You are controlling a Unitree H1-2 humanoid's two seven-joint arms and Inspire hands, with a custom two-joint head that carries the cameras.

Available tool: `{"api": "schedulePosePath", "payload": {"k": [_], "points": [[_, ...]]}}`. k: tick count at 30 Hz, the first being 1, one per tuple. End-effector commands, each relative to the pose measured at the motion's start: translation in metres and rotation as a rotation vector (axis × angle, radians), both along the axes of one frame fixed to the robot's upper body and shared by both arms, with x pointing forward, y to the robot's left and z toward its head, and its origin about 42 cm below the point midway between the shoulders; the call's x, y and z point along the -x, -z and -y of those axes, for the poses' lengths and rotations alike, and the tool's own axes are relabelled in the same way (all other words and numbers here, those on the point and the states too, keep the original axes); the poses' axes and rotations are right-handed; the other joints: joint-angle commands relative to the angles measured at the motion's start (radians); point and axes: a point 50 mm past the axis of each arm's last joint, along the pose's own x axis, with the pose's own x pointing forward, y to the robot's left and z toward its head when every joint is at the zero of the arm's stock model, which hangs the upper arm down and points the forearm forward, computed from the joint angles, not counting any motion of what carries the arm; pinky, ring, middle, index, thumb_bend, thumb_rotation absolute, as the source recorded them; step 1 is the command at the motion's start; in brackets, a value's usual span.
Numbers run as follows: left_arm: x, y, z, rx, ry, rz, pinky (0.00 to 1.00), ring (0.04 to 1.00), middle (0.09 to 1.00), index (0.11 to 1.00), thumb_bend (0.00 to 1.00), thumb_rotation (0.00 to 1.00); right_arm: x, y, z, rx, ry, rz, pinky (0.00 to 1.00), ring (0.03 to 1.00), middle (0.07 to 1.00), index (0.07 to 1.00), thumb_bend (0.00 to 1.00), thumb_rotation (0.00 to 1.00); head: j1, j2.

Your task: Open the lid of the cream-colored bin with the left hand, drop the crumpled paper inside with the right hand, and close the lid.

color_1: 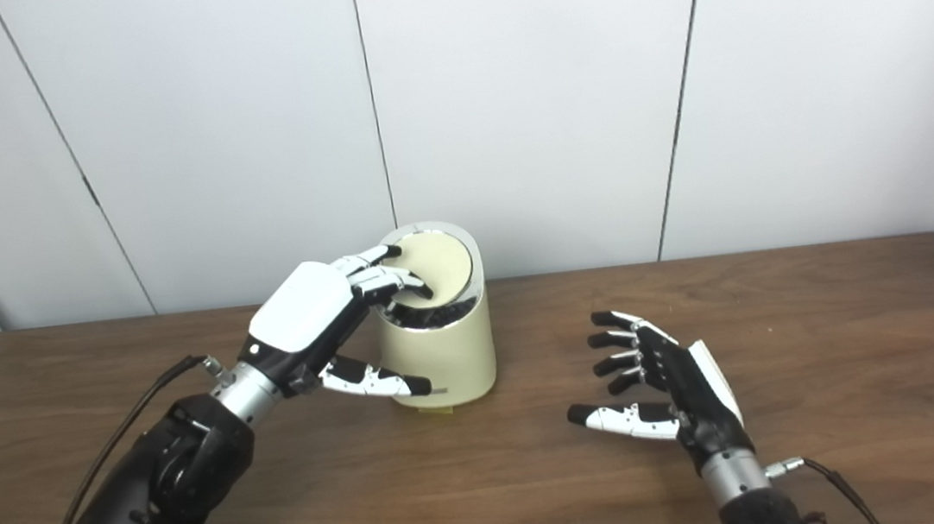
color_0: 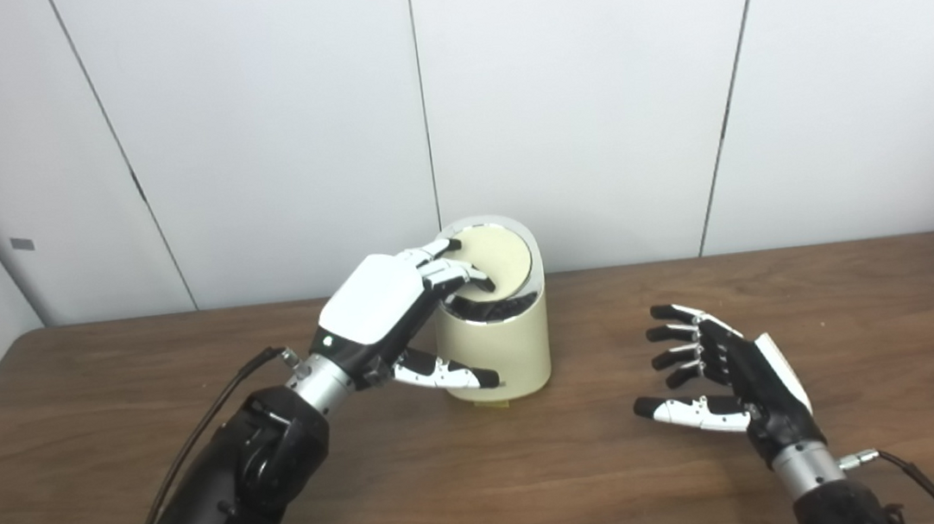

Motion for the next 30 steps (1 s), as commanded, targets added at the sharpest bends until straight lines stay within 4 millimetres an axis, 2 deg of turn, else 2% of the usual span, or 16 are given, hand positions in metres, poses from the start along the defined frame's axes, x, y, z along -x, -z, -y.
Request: {"api": "schedulePosePath", "payload": {"k": [1, 5, 11, 18, 26, 30], "points": [[-0.0035, -0.0093, -0.0019, -0.068, -0.007, 0.011, 0.89, 0.921, 0.763, 0.752, 0.85, 0.49, -0.0058, -0.0201, -0.0008, -0.005, -0.014, 0.078, 0.51, 0.621, 0.727, 0.779, 0.76, 0.18, 0.000, 0.001], [-0.0031, -0.0090, -0.0012, -0.079, -0.011, 0.014, 0.91, 0.908, 0.742, 0.728, 0.86, 0.48, -0.0054, -0.0203, -0.0013, -0.007, -0.012, 0.077, 0.51, 0.621, 0.728, 0.776, 0.76, 0.18, -0.001, 0.004], [-0.0040, -0.0075, -0.0016, -0.074, 0.006, 0.026, 0.90, 0.839, 0.655, 0.651, 0.85, 0.50, -0.0052, -0.0206, -0.0014, -0.003, -0.011, 0.078, 0.51, 0.621, 0.728, 0.776, 0.76, 0.18, -0.002, 0.009], [-0.0034, -0.0049, 0.0005, -0.063, 0.017, 0.021, 0.93, 0.809, 0.611, 0.601, 0.84, 0.49, -0.0048, -0.0196, -0.0016, -0.015, -0.012, 0.076, 0.50, 0.614, 0.724, 0.776, 0.76, 0.18, -0.003, 0.011], [-0.0034, -0.0054, -0.0001, -0.042, 0.032, 0.032, 0.94, 0.799, 0.614, 0.614, 0.83, 0.49, -0.0053, -0.0205, -0.0002, -0.004, -0.012, 0.083, 0.51, 0.623, 0.730, 0.777, 0.76, 0.18, -0.002, 0.010], [-0.0031, -0.0096, -0.0033, 0.035, 0.050, 0.070, 0.91, 0.804, 0.630, 0.632, 0.82, 0.47, -0.0059, -0.0201, -0.0005, -0.006, -0.013, 0.085, 0.51, 0.617, 0.727, 0.776, 0.76, 0.18, -0.001, 0.010]]}}
